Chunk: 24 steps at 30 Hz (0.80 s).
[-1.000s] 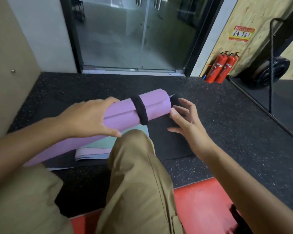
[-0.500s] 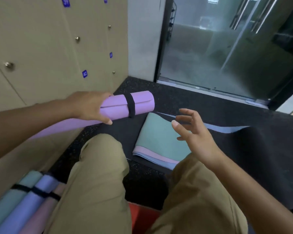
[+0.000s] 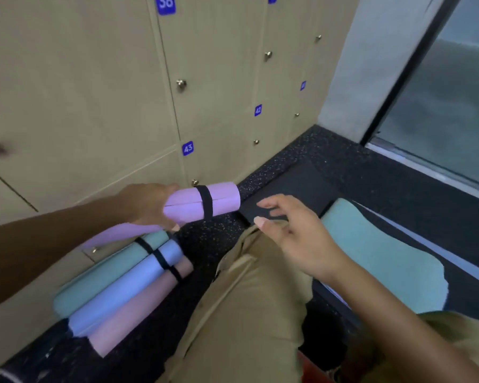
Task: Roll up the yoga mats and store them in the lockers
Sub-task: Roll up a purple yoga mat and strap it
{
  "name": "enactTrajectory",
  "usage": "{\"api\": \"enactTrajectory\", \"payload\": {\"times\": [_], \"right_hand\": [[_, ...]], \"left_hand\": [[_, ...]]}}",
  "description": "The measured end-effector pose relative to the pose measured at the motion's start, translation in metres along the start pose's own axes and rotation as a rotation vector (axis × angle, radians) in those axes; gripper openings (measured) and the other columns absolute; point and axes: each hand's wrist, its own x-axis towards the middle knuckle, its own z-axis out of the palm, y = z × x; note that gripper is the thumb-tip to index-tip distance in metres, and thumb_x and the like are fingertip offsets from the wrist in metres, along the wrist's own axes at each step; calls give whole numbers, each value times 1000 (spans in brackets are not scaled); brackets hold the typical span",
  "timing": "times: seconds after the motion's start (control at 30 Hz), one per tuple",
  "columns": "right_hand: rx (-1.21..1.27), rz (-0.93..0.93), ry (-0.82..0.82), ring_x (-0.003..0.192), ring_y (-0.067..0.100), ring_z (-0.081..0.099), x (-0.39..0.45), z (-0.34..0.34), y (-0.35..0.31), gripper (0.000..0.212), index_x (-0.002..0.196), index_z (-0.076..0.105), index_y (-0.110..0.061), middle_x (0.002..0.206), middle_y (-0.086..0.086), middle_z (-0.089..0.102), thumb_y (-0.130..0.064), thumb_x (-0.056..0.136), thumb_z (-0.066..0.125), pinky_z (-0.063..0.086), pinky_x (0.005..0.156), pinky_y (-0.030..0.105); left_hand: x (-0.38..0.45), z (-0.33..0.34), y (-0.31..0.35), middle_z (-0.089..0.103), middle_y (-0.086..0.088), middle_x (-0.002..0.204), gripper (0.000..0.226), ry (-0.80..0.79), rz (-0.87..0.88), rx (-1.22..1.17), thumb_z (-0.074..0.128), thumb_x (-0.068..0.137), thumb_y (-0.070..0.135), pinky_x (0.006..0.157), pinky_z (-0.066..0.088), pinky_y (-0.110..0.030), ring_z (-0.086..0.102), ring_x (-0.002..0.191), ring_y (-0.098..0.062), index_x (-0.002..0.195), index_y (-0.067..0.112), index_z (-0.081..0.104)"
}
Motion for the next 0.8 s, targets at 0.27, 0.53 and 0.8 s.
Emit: {"api": "enactTrajectory", "payload": {"times": [0.27,0.53,0.8], "right_hand": [[-101,-57,-264,110,7,59,61,90,-3,23,120,66,-21,118,-6,64,-32,100,64,41,89,14],[-118,91,-392,105,9,63,94,129,30,20,115,68,-22,110,-10,68,-35,99,65,48,88,19],[-102,183,-438,92,-3,64,103,141,48,16,110,68,-28,100,-15,69,-38,99,62,45,74,7]], "left_hand": [[-4,121,-92,55,-7,143,158,-132,-340,-181,90,43,74,103,43,-42,55,129,-28,161,16,3],[-7,195,-137,38,-11,160,120,-132,-439,-405,94,63,50,111,38,-39,44,140,-31,158,15,29],[30,257,-156,49,-14,147,104,-154,-524,-341,92,65,49,100,48,-42,52,129,-34,149,12,43]]}}
